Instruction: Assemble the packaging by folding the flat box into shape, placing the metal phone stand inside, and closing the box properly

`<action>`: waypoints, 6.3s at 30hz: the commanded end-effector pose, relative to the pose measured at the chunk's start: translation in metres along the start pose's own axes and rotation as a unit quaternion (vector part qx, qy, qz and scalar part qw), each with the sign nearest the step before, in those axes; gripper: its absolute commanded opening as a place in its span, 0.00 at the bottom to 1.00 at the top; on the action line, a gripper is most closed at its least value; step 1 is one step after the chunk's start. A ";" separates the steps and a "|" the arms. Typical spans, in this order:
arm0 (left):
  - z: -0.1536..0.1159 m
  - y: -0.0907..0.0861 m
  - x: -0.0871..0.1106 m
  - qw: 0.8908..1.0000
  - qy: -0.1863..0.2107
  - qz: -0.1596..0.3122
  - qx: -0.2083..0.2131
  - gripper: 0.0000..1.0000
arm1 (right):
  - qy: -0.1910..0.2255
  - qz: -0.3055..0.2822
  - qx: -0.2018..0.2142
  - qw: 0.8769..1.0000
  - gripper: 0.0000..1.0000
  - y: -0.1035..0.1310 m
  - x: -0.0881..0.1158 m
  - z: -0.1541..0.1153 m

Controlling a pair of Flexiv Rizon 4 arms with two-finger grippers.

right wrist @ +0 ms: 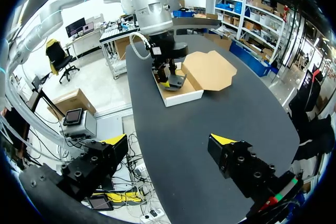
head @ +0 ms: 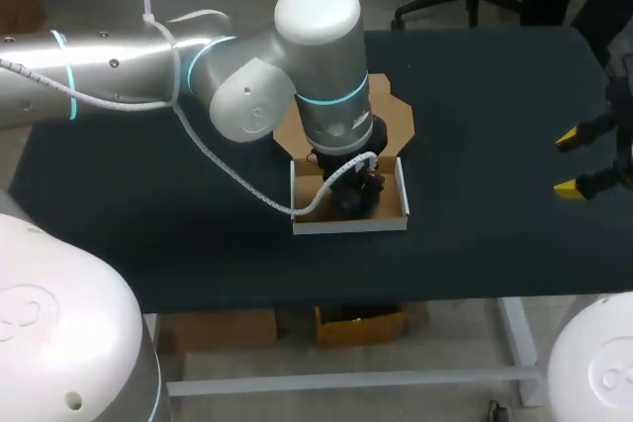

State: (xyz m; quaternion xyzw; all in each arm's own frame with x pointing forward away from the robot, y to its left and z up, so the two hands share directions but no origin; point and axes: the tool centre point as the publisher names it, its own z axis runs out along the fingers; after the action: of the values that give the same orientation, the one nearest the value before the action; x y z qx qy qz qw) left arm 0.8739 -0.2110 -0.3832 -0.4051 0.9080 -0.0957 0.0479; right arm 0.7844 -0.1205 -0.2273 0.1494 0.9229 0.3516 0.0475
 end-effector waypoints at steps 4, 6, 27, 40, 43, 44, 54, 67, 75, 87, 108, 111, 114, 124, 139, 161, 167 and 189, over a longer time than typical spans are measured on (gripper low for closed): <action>0.005 -0.006 -0.004 1.000 -0.007 -0.004 -0.004 0.00 | 0.000 0.000 0.000 1.000 1.00 0.000 0.001 -0.001; 0.006 -0.007 -0.007 1.000 -0.007 -0.007 -0.004 0.00 | 0.000 0.000 0.000 1.000 1.00 0.000 0.001 -0.001; 0.013 -0.012 -0.022 1.000 -0.013 -0.019 -0.010 1.00 | 0.000 0.000 0.000 1.000 1.00 0.000 0.001 -0.001; 0.001 -0.012 -0.020 0.999 -0.017 -0.048 -0.003 1.00 | 0.000 0.000 0.000 1.000 1.00 0.000 0.001 -0.001; -0.004 -0.010 -0.017 0.997 -0.020 -0.071 -0.004 1.00 | 0.000 0.000 0.000 1.000 1.00 0.000 0.001 -0.001; -0.005 -0.009 -0.017 0.997 -0.021 -0.080 -0.005 1.00 | 0.000 0.000 0.000 1.000 1.00 0.000 0.001 -0.001; -0.005 -0.009 -0.016 0.987 -0.014 -0.160 -0.029 1.00 | 0.000 0.000 0.000 1.000 1.00 0.000 0.001 -0.001; -0.006 -0.009 -0.015 0.987 -0.012 -0.156 -0.032 1.00 | 0.000 0.000 0.000 1.000 1.00 0.000 0.001 -0.001; -0.006 -0.009 -0.015 0.987 -0.012 -0.156 -0.032 1.00 | 0.000 0.000 0.000 1.000 1.00 0.000 0.001 -0.001; -0.005 -0.006 -0.015 0.985 -0.021 -0.165 -0.035 1.00 | 0.000 0.000 0.000 1.000 1.00 0.000 0.001 -0.001; -0.001 0.001 0.001 0.962 -0.019 -0.268 -0.053 1.00 | 0.000 0.000 0.000 1.000 1.00 0.000 0.001 -0.001; 0.000 0.000 0.005 0.961 -0.019 -0.271 -0.055 1.00 | 0.000 0.000 0.000 1.000 1.00 0.000 0.001 -0.001; 0.003 -0.001 0.008 0.959 -0.018 -0.277 -0.060 1.00 | 0.000 0.000 0.000 1.000 1.00 0.000 0.001 -0.001; 0.002 0.005 0.018 0.955 -0.023 -0.289 -0.062 1.00 | 0.000 0.000 0.000 1.000 1.00 0.000 0.001 -0.001; 0.005 0.019 0.035 0.949 -0.024 -0.305 -0.076 1.00 | 0.000 0.000 0.000 1.000 1.00 0.000 0.001 -0.001; 0.008 0.036 0.061 0.936 -0.032 -0.340 -0.090 1.00 | 0.000 0.000 0.000 1.000 1.00 0.000 0.001 -0.001; 0.006 0.043 0.067 0.928 -0.033 -0.360 -0.087 1.00 | 0.000 0.000 0.000 1.000 1.00 0.000 0.001 -0.001; 0.005 0.062 0.084 0.917 -0.036 -0.388 -0.085 1.00 | 0.000 0.000 0.000 1.000 1.00 0.000 0.001 -0.001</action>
State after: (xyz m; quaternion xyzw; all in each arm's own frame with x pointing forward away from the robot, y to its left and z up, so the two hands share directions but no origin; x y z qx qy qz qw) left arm 0.7761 -0.2327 -0.4021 -0.7306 0.6827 -0.0137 0.0012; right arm 0.7845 -0.1205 -0.2273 0.1494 0.9229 0.3516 0.0474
